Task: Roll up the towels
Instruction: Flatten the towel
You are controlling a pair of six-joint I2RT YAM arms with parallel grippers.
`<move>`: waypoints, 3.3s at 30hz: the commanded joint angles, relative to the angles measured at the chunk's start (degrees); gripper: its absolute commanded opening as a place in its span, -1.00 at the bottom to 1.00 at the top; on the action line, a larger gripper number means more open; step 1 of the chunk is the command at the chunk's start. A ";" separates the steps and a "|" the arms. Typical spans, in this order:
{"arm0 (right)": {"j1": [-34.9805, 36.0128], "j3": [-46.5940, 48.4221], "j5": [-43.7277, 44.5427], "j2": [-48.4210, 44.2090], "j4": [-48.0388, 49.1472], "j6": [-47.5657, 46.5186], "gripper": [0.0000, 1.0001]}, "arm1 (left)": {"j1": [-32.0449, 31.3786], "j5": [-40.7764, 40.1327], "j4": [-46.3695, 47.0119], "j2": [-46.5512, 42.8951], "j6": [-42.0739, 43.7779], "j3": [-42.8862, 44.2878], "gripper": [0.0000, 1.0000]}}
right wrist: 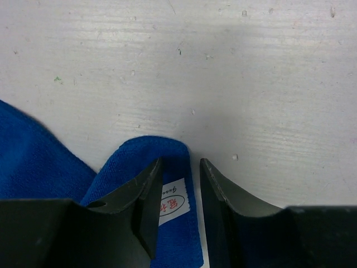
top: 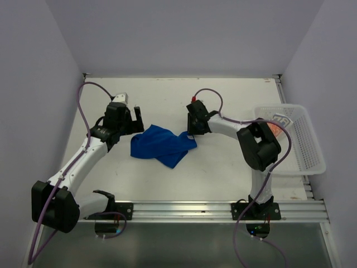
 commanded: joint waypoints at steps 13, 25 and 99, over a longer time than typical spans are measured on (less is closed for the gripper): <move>4.17 5.13 11.30 6.65 -10.56 -2.70 -0.45 | 0.45 1.06 2.74 -1.37 0.78 -0.07 0.99; 1.54 3.55 8.76 1.48 -11.71 0.03 -1.00 | 0.45 0.63 2.83 -1.98 1.57 -0.15 0.99; -20.70 -3.05 -2.76 -30.26 -17.42 -1.12 -1.00 | -36.12 -33.21 7.49 3.94 -8.62 -4.81 -1.00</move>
